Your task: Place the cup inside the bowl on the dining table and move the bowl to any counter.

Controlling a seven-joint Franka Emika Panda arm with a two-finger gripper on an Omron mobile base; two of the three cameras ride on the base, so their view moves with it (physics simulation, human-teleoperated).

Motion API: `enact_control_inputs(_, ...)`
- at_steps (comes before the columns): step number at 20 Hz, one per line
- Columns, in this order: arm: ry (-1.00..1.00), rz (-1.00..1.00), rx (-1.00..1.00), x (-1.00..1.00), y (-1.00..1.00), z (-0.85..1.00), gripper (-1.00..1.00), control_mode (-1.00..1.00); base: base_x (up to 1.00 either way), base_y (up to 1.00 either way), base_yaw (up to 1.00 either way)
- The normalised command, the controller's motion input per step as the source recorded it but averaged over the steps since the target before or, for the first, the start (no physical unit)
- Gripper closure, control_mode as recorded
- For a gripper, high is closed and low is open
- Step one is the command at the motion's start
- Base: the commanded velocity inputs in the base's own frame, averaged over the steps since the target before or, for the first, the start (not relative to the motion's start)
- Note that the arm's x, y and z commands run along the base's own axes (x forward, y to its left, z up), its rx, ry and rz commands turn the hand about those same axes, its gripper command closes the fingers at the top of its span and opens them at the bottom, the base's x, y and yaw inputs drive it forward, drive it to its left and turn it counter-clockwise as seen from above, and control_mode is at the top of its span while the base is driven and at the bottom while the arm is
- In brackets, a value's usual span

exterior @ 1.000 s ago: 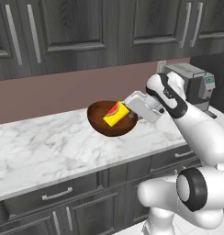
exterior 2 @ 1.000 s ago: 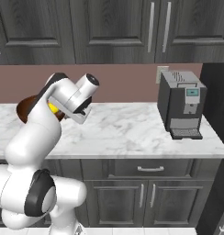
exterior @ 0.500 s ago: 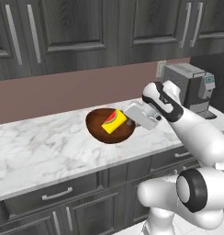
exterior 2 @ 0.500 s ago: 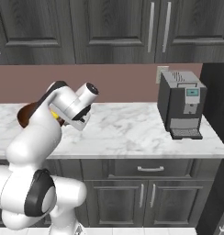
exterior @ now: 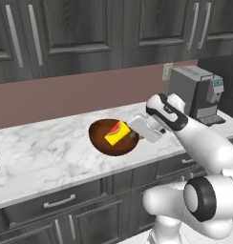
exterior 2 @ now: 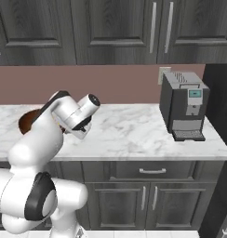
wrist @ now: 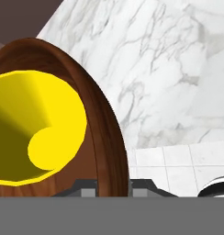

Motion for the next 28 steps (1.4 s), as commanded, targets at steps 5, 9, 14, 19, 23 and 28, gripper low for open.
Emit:
enact_control_inputs(5, 0.00, 0.00, 0.01, 0.01, 0.11, -0.30, 1.00, -1.00, 0.00, 0.00, 0.00)
enact_control_inputs(9, 0.00, 0.00, 0.02, 0.04, 0.05, -0.21, 1.00, -1.00, 0.00, 0.00, 0.00)
enact_control_inputs(14, 0.00, 0.00, 0.00, 0.15, 0.02, -0.19, 1.00, -1.00, 0.00, 0.00, 0.00)
enact_control_inputs(19, 0.00, 0.00, 0.00, 0.41, 0.04, -0.26, 1.00, -1.00, 0.00, 0.00, 0.00)
enact_control_inputs(23, 0.00, -0.01, 0.00, 0.42, 0.11, -0.20, 1.00, -1.00, 0.00, 0.00, 0.00)
enact_control_inputs(28, 0.00, -0.03, 0.00, 0.35, 0.19, -0.05, 1.00, -1.00, 0.00, 0.00, 0.00)
